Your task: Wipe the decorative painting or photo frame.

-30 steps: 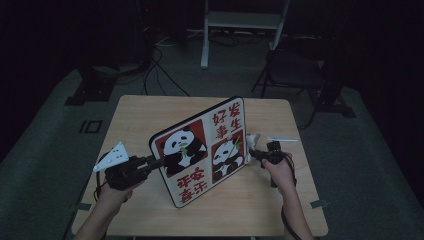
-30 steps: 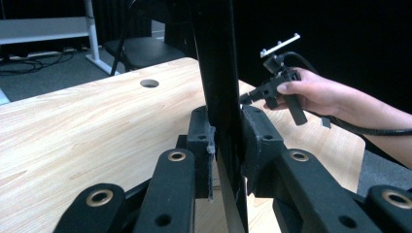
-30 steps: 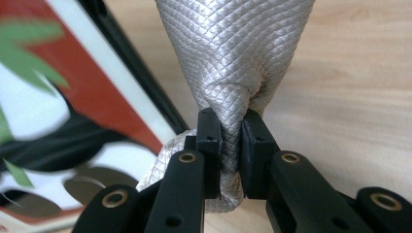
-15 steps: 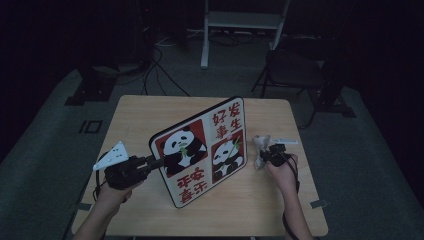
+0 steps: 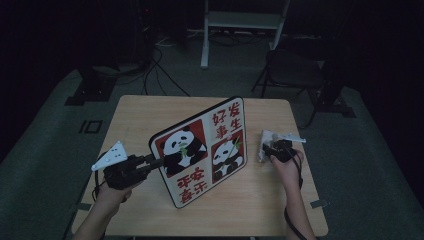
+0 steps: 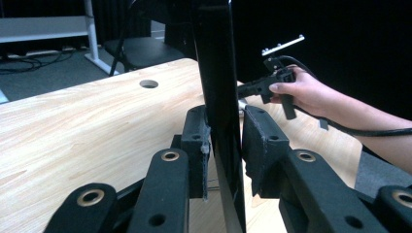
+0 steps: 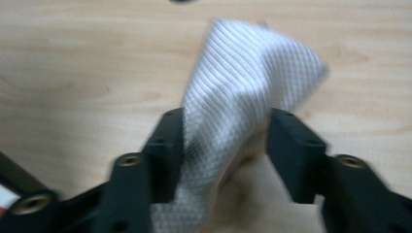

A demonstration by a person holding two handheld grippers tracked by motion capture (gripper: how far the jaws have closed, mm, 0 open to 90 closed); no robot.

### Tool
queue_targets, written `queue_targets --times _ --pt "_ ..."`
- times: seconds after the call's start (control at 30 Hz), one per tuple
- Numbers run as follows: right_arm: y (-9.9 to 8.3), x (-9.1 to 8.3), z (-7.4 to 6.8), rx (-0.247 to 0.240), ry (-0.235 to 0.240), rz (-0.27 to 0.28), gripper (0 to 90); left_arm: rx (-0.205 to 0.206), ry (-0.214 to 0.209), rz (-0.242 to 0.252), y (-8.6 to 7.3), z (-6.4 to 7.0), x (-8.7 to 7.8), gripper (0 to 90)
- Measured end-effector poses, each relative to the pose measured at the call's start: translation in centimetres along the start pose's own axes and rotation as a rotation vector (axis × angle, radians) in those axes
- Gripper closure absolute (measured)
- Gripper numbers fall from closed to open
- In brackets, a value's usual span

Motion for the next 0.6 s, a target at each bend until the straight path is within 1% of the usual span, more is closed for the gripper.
queue_targets --times 0.07,0.13,0.17,0.23,0.3,0.33,0.43,0.6 --pt "0.2 -0.1 0.1 -0.003 0.004 0.004 42.4 -0.003 -0.007 -0.001 0.0 0.0 0.0 69.1" --pt "0.4 -0.3 0.1 -0.008 0.000 0.023 39.2 -0.009 -0.013 -0.002 0.0 0.0 0.0 62.1" --pt "0.5 -0.4 0.1 -0.007 0.002 0.030 38.3 -0.013 -0.018 0.001 0.1 0.0 0.0 62.0" --pt "0.7 -0.6 0.2 -0.006 0.007 0.058 34.5 -0.020 -0.014 0.008 0.1 0.0 -0.1 57.7" --pt "0.8 -0.8 0.3 -0.002 0.009 0.069 34.0 -0.023 -0.012 0.013 0.1 -0.2 -0.2 56.1" --pt "0.8 -0.9 0.3 -0.002 0.007 0.072 33.8 -0.027 -0.005 0.014 0.1 -0.2 -0.2 52.3" --pt "0.7 -1.3 0.3 -0.007 0.010 0.078 33.5 -0.031 -0.007 0.020 0.2 -0.3 -0.4 47.2" --pt "0.7 -1.9 0.0 -0.013 0.015 0.090 33.3 -0.026 0.007 0.021 0.3 -0.4 -0.5 40.8"
Point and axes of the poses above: each handheld gripper's, and its own axes: x roughly forward along the jaws, y roughly out of its top, z roughly to its right, the point moved 4 cm from there along x, roughly forward along the jaws, and after that the axes turned 5 degrees about -z, right-handed, at the moved point
